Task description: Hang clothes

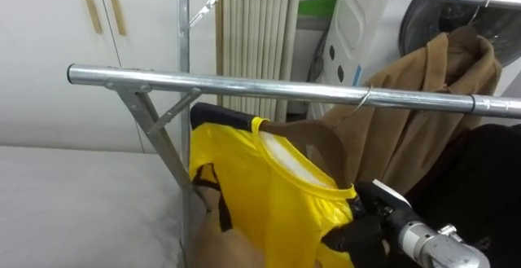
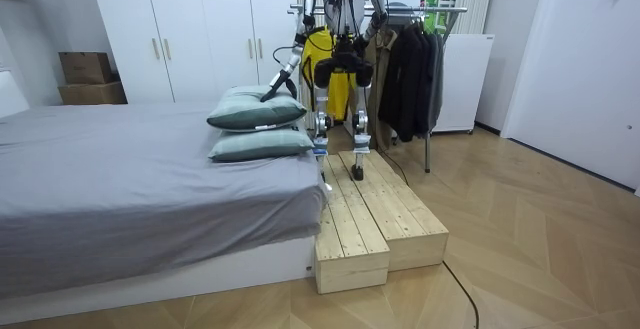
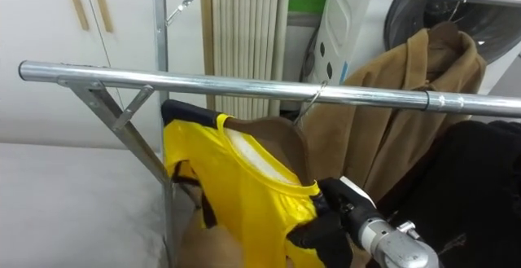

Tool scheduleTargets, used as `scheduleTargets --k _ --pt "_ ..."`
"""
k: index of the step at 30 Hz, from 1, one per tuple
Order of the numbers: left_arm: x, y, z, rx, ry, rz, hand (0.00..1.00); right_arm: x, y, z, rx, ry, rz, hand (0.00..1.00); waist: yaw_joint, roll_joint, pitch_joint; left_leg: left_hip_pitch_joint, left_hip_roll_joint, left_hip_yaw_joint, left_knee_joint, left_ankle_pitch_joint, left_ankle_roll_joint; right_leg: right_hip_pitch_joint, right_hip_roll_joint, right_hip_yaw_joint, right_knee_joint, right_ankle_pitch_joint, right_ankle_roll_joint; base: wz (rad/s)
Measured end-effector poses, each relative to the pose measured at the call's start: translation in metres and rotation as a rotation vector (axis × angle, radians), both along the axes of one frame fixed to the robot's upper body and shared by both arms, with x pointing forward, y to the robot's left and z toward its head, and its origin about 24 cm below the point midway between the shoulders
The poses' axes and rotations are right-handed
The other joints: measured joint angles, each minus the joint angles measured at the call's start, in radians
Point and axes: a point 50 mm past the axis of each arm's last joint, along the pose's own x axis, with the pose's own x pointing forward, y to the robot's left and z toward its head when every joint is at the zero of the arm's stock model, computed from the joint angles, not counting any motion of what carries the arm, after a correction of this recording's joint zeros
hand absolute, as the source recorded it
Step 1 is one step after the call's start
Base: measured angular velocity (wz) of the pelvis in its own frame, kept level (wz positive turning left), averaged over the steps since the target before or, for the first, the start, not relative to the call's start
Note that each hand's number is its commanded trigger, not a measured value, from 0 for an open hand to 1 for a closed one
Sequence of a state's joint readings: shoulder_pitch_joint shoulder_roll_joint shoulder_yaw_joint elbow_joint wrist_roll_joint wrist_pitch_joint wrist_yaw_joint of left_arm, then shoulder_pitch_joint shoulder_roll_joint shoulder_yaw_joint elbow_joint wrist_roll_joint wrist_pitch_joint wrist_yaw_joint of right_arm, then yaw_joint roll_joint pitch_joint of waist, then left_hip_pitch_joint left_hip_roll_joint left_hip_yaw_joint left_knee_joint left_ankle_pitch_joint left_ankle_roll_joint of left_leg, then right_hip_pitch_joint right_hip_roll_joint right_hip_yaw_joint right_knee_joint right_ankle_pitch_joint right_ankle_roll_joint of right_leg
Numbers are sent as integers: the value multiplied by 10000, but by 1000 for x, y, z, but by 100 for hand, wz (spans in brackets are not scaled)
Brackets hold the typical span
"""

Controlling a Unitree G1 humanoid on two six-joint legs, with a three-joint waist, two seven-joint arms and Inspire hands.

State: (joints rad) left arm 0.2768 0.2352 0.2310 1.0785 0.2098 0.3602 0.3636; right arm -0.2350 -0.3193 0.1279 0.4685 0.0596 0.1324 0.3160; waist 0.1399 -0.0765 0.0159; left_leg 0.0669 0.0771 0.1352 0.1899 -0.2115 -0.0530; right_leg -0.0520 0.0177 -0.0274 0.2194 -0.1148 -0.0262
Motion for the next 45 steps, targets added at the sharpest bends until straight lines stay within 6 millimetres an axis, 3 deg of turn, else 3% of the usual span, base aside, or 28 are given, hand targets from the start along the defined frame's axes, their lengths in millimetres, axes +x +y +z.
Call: scheduleTargets --k 19,28,45 --pt "-1 -5 -2 -134 46 44 0 -2 -1 -2 -25 56 -86 0 -32 150 -28 1 -1 4 -39 0 0 -16 2 -3 -7 0 0 0" --pt "-1 -5 -2 -156 84 65 0 -2 -1 -3 -36 130 -119 0 -32 175 -94 3 -1 3 -14 2 0 -11 0 -1 11 0 0 0" --pt "-1 -5 -2 -169 89 69 0 -6 -4 -6 -173 145 -483 0 -31 168 -89 15 -3 3 1 3 2 -2 0 14 -2 -3 -1 0"
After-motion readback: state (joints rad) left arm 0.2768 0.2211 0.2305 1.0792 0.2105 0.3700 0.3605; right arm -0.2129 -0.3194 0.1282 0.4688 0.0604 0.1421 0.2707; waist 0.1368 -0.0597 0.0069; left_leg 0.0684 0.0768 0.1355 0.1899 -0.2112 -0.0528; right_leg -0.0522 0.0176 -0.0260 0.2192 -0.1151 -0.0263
